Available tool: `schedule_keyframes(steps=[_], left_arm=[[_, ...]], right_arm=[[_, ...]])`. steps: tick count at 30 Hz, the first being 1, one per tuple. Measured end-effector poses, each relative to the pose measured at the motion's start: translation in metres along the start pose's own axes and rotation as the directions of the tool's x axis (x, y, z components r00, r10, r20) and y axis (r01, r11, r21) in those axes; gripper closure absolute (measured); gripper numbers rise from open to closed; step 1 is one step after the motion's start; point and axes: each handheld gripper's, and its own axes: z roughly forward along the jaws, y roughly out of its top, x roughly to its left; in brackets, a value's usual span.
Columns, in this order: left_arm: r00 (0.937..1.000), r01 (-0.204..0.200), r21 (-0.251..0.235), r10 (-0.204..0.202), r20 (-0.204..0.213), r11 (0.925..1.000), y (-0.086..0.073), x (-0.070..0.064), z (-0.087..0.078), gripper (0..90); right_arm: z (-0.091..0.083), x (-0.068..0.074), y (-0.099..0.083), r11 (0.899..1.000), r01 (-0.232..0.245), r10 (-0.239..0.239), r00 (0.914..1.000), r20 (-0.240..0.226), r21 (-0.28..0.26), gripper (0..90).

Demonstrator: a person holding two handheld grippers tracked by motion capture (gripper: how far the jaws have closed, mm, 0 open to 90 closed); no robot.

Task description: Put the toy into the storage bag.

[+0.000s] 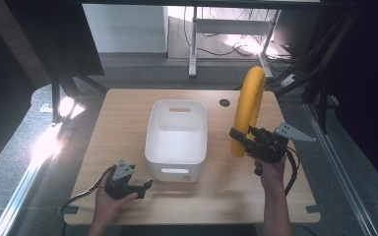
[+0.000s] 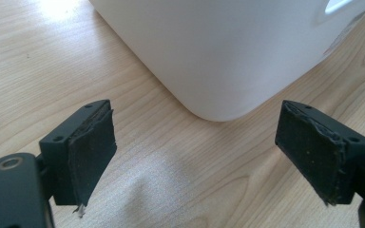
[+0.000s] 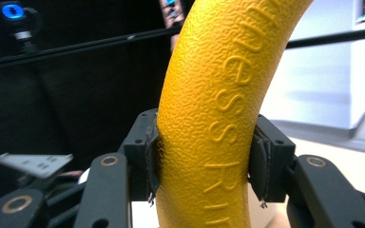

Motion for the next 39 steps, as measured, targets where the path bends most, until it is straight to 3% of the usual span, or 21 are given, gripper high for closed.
schedule_keyframes(steps=[2, 5, 8, 21, 27, 39], left_arm=[[1.0, 0.0, 0.0, 0.0, 0.001, 1.0, 0.0, 0.0, 0.0, 13.3], [1.0, 0.001, 0.0, -0.001, 0.002, 1.0, 0.0, 0.0, 0.0, 13.3], [1.0, 0.0, 0.0, 0.0, 0.002, 1.0, 0.0, 0.0, 0.0, 13.3], [1.0, -0.001, 0.002, 0.001, 0.001, 1.0, 0.0, 0.0, 0.001, 13.3], [1.0, -0.003, 0.006, 0.003, 0.001, 1.0, 0.0, 0.0, 0.001, 13.3], [1.0, -0.003, 0.006, 0.003, 0.004, 1.0, 0.0, -0.001, 0.001, 13.3]], right_arm=[[0.003, 0.008, -0.004, 0.999, 0.035, -0.035, 0.9974, 0.062, -0.011, 51.8], [0.005, 0.011, -0.007, 0.999, 0.044, -0.042, 0.9955, 0.085, -0.018, 51.7], [0.012, 0.016, -0.016, 0.997, 0.042, -0.034, 0.9902, 0.135, -0.061, 51.7], [0.03, 0.026, -0.028, 0.993, 0.056, -0.039, 0.986, 0.162, -0.103, 51.7], [0.031, 0.033, -0.024, 0.988, 0.063, -0.039, 0.9862, 0.161, -0.144, 51.7], [0.034, 0.053, -0.007, 0.977, 0.119, -0.093, 0.9845, 0.149, -0.177, 51.7]])
